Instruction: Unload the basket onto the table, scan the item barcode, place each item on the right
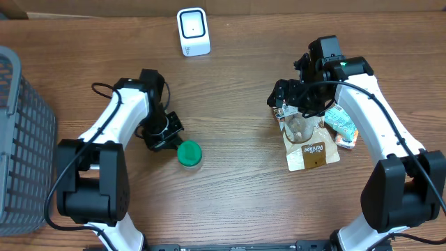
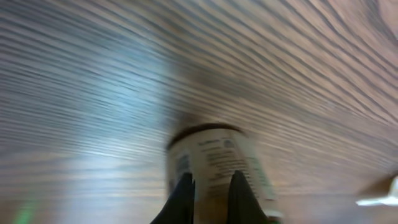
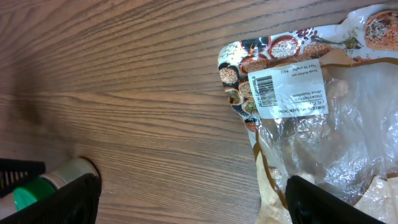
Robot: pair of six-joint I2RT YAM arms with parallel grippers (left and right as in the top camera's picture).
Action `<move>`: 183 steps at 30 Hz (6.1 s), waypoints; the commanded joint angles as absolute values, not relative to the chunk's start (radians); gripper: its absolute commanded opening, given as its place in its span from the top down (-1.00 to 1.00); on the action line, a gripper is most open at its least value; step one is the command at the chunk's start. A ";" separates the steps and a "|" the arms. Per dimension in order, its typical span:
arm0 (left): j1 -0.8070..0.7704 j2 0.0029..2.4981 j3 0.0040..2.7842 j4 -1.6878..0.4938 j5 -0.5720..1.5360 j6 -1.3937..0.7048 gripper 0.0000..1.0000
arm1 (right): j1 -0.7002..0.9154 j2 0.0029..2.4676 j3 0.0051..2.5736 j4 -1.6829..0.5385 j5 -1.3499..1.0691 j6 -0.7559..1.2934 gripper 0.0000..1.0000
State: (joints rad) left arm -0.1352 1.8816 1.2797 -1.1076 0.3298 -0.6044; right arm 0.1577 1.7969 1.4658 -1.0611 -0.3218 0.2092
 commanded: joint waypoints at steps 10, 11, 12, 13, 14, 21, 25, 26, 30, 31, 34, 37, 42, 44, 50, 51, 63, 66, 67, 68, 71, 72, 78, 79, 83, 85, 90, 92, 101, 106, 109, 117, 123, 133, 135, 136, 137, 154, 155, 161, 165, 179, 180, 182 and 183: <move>-0.112 1.882 1.481 -1.152 0.325 -0.561 0.92 | 0.239 1.802 1.459 -1.063 -0.438 0.178 -0.75; -0.094 1.882 1.525 -1.175 0.303 -0.546 0.92 | 0.258 1.802 1.459 -1.060 -0.434 0.178 -0.75; -0.077 1.882 1.572 -1.202 0.279 -0.534 0.91 | 0.283 1.802 1.459 -1.055 -0.429 0.179 -0.75; -0.060 1.882 1.615 -1.225 0.255 -0.528 0.92 | 0.307 1.802 1.459 -1.048 -0.427 0.179 -0.75; -0.045 1.882 1.653 -1.244 0.234 -0.523 0.92 | 0.332 1.802 1.459 -1.040 -0.427 0.179 -0.75; 0.066 1.882 1.827 -1.285 0.191 -0.466 0.91 | 0.514 1.802 1.459 -0.950 -0.422 0.222 -0.69; 0.133 1.883 1.833 -1.271 0.191 -0.456 0.92 | 0.635 1.802 1.459 -0.878 -0.420 0.241 -0.68; 0.151 1.883 1.833 -1.271 0.190 -0.456 0.92 | 0.666 1.802 1.459 -0.861 -0.420 0.241 -0.68; 0.202 1.883 1.832 -1.272 0.185 -0.456 0.92 | 0.779 1.813 1.459 -0.784 -0.419 0.291 -0.57; 0.210 1.883 1.832 -1.275 0.181 -0.456 0.91 | 0.805 1.823 1.459 -0.765 -0.419 0.302 -0.51; 0.217 1.883 1.832 -1.282 0.168 -0.450 0.91 | 0.870 1.852 1.459 -0.733 -0.419 0.339 -0.24; 0.216 1.883 1.832 -1.283 0.147 -0.448 0.91 | 0.921 1.885 1.459 -0.723 -0.421 0.368 0.12; 0.216 1.883 1.832 -1.282 0.146 -0.448 0.92 | 0.983 1.927 1.459 -0.726 -0.420 0.371 0.42; 0.216 1.883 1.832 -1.283 0.146 -0.447 0.91 | 0.994 1.936 1.459 -0.735 -0.414 0.371 0.42; 0.216 1.883 1.832 -1.283 0.146 -0.443 0.92 | 0.989 1.938 1.459 -0.824 -0.224 0.371 0.42; 0.216 1.883 1.832 -1.283 0.146 -0.440 0.92 | 0.985 1.938 1.459 -0.845 -0.184 0.371 0.42; 0.215 1.883 1.829 -1.283 0.146 -0.440 0.91 | 0.882 1.938 1.460 -0.923 0.036 0.224 0.31; 0.215 1.883 1.824 -1.283 0.146 -0.440 0.91 | 0.843 1.938 1.460 -0.900 0.113 0.167 0.20; 0.215 1.883 1.821 -1.283 0.146 -0.440 0.91 | 0.830 1.938 1.460 -0.884 0.115 0.147 0.18; 0.215 1.883 1.819 -1.283 0.146 -0.440 0.92 | 0.821 1.938 1.460 -0.872 0.115 0.139 0.17; 0.215 1.885 1.818 -1.288 0.146 -0.440 0.91 | 0.787 1.938 1.460 -0.813 0.111 0.124 0.17; 0.214 1.885 1.818 -1.290 0.146 -0.440 0.91 | 0.779 1.938 1.460 -0.799 0.110 0.125 0.17; 0.213 1.885 1.818 -1.290 0.146 -0.431 0.92 | 0.737 1.937 1.475 -0.784 0.043 0.092 0.14; 0.213 1.885 1.818 -1.290 0.146 -0.425 0.91 | 0.729 1.936 1.493 -0.802 0.013 0.069 0.08; 0.213 1.885 1.818 -1.290 0.146 -0.422 0.92 | 0.705 1.935 1.606 -0.915 -0.063 -0.006 -0.24; 0.213 1.885 1.818 -1.288 0.146 -0.422 0.91 | 0.701 1.935 1.680 -0.963 -0.112 -0.088 -0.52; 0.213 1.889 1.818 -1.282 0.146 -0.422 0.90 | 0.712 1.948 1.701 -0.906 -0.140 -0.292 -0.93; 0.213 1.891 1.818 -1.282 0.148 -0.425 0.89 | 0.717 1.970 1.701 -0.893 -0.136 -0.394 -0.99; 0.213 1.892 1.814 -1.282 0.149 -0.426 0.84 | 0.718 2.080 1.701 -0.871 -0.080 -0.459 -1.00; 0.213 1.893 1.814 -1.279 0.149 -0.426 0.83 | 0.718 2.088 1.701 -0.836 -0.080 -0.474 -1.00; 0.213 1.893 1.814 -1.278 0.149 -0.426 0.83 | 0.718 2.091 1.701 -0.805 -0.080 -0.473 -1.00; 0.213 1.893 1.814 -1.270 0.149 -0.426 0.82 | 0.707 2.107 1.701 -0.763 -0.081 -0.473 -0.90; 0.213 1.893 1.814 -1.259 0.149 -0.426 0.81 | 0.704 2.127 1.701 -0.752 -0.088 -0.469 -0.83; 0.213 1.893 1.814 -1.254 0.146 -0.426 0.74 | 0.692 2.151 1.701 -0.726 -0.087 -0.444 -0.68; 0.213 1.893 1.814 -1.252 0.146 -0.426 0.56 | 0.690 2.151 1.701 -0.727 -0.086 -0.428 -0.56; 0.213 1.893 1.814 -1.252 0.146 -0.426 0.50 | 0.690 2.151 1.701 -0.726 -0.083 -0.414 -0.52; 0.213 1.893 1.814 -1.252 0.146 -0.426 0.43 | 0.690 2.151 1.701 -0.727 -0.083 -0.411 -0.45; 0.213 1.893 1.814 -1.249 0.146 -0.426 -0.99 | 0.690 2.130 1.703 -0.802 -0.080 0.187 -0.02; 0.213 1.893 1.814 -1.249 0.146 -0.426 -0.99 | 0.690 2.130 1.703 -0.815 -0.080 0.248 -0.02; 0.213 1.893 1.814 -1.249 0.146 -0.426 -0.99 | 0.690 2.130 1.703 -0.847 -0.080 0.352 -0.09; 0.213 1.893 1.814 -1.249 0.146 -0.426 -0.99 | 0.690 2.130 1.703 -0.861 -0.080 0.352 -0.35; 0.213 1.893 1.814 -1.249 0.146 -0.426 -0.99 | 0.690 2.124 1.818 -0.997 -0.067 0.340 -1.00; 0.213 1.893 1.814 -1.249 0.146 -0.426 -0.99 | 0.690 2.124 1.842 -1.028 -0.053 0.340 -1.00; 0.213 1.893 1.814 -1.249 0.146 -0.426 -0.99 | 0.690 2.124 1.884 -1.086 -0.028 0.337 -1.00; 0.213 1.893 1.814 -1.249 0.146 -0.426 -0.99 | 0.690 2.124 1.897 -1.106 -0.020 0.337 -1.00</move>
